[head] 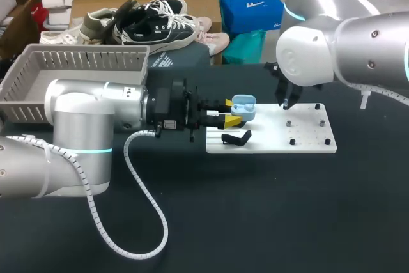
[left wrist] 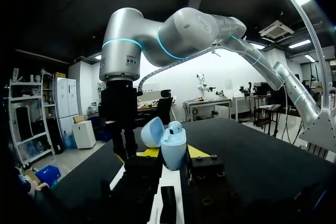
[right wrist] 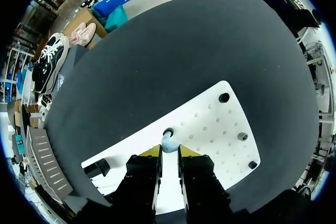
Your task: Pick up each earbud case from the left stands, insert the matching earbuds, close the lid, and place the case in the box.
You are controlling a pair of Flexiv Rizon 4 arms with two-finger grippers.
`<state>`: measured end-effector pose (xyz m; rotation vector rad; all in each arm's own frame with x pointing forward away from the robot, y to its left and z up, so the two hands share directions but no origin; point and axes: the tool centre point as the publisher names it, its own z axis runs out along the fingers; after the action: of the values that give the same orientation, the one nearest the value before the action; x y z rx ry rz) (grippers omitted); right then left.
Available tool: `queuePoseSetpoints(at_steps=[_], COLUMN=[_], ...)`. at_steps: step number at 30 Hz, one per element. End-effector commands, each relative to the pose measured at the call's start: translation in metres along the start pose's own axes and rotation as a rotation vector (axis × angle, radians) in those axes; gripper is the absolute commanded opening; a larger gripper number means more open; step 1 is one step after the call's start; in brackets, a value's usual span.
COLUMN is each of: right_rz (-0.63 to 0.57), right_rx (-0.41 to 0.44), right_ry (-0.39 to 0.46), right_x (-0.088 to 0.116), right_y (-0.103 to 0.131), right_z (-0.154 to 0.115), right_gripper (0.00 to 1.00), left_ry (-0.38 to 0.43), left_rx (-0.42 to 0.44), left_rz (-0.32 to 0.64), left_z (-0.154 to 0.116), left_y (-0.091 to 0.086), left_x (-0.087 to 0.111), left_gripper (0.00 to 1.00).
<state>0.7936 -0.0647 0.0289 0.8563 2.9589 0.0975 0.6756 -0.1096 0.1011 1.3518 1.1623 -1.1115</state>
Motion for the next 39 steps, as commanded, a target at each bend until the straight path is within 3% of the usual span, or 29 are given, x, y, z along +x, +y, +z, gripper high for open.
queuePoseSetpoints(at_steps=[1,8,15,25,32,39], right_rz=[-0.005,-0.004,-0.013,-0.123,-0.283,-0.427], right_rx=[0.003,-0.006,-0.019,-0.064,-0.039,-0.023], right_ry=[0.008,-0.014,-0.055,-0.12,-0.026,0.094], right_x=[0.0,0.004,0.015,0.042,0.076,0.112], right_y=[0.001,-0.003,-0.016,-0.026,-0.016,-0.003], right_z=[-0.003,-0.022,-0.06,-0.148,-0.181,-0.185], right_gripper=[0.0,0.0,0.0,0.0,0.0,0.0], left_ry=[0.0,0.0,0.0,0.0,0.0,0.0], left_rx=[-0.002,-0.002,-0.002,-0.002,-0.002,-0.002], left_rz=[0.001,0.001,0.001,0.001,0.001,0.001], left_z=[0.001,0.001,0.001,0.001,0.001,0.001], left_y=[0.0,0.0,0.0,0.0,0.0,0.0], left_x=[0.001,0.001,0.001,0.001,0.001,0.001], left_gripper=[0.0,0.0,0.0,0.0,0.0,0.0])
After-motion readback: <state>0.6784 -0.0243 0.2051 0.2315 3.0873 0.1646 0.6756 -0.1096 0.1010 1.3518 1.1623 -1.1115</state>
